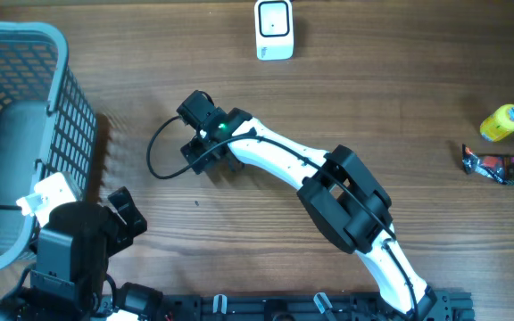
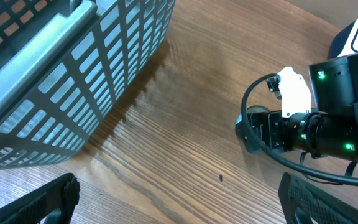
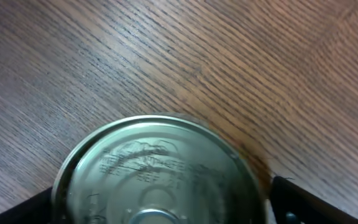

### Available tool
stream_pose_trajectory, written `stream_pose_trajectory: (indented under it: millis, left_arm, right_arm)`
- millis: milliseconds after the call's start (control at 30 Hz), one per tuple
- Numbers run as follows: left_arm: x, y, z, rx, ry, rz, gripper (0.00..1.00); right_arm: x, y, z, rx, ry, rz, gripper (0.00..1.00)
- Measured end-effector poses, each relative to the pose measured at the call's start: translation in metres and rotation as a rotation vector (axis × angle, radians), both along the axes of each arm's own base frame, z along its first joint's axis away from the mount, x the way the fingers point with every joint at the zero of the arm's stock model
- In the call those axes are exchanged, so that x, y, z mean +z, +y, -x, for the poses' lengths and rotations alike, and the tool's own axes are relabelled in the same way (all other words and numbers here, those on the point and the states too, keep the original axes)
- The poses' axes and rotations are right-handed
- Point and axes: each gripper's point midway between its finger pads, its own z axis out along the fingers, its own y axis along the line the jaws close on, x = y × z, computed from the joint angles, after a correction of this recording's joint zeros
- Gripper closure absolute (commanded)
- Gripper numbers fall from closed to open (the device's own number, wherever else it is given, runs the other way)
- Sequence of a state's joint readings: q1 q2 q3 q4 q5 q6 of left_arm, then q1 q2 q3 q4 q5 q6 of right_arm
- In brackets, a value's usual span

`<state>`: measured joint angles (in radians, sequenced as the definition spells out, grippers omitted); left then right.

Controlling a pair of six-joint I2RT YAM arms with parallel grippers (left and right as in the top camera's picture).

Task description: Scan the item barcode

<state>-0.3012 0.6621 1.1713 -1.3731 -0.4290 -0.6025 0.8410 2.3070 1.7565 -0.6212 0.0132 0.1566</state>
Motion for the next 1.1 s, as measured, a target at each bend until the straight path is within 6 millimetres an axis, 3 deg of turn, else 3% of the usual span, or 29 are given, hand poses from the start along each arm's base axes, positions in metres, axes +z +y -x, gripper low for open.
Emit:
stream_pose_trajectory:
  millis: [200,533,733,833,933,1033,1100]
  left_arm:
    - [0.0,0.0,0.0,0.0,0.001,0.0,0.0]
    - [-0.002,0.001,0.002,0.0,0.01,-0.004,0.0]
    - [-0.002,0.001,0.002,0.0,0.01,-0.004,0.0]
    - [-0.002,0.001,0.002,0.0,0.011,-0.003,0.0]
    - [-0.002,0.001,0.002,0.0,0.01,-0.004,0.0]
    - [-0.002,0.001,0.002,0.0,0.01,-0.004,0.0]
    - [-0.002,0.001,0.002,0.0,0.01,-0.004,0.0]
  right_arm:
    - [-0.001,-0.003,0.0,0.132,-0.043,0.056,0.42]
    - [-0.001,-0.012,0.008,0.257,-0.034,0.131,0.51]
    - [-0.002,-0.041,0.03,0.407,0.053,0.262,0.38]
    - [-0.003,-0.067,0.041,0.444,0.134,0.332,0.37]
    - [-0.002,-0.105,0.046,0.436,0.239,0.405,0.35]
    - [-0.002,-0.14,0.035,0.376,0.291,0.439,0.24]
    - [-0.002,-0.16,0.019,0.312,0.303,0.429,0.08]
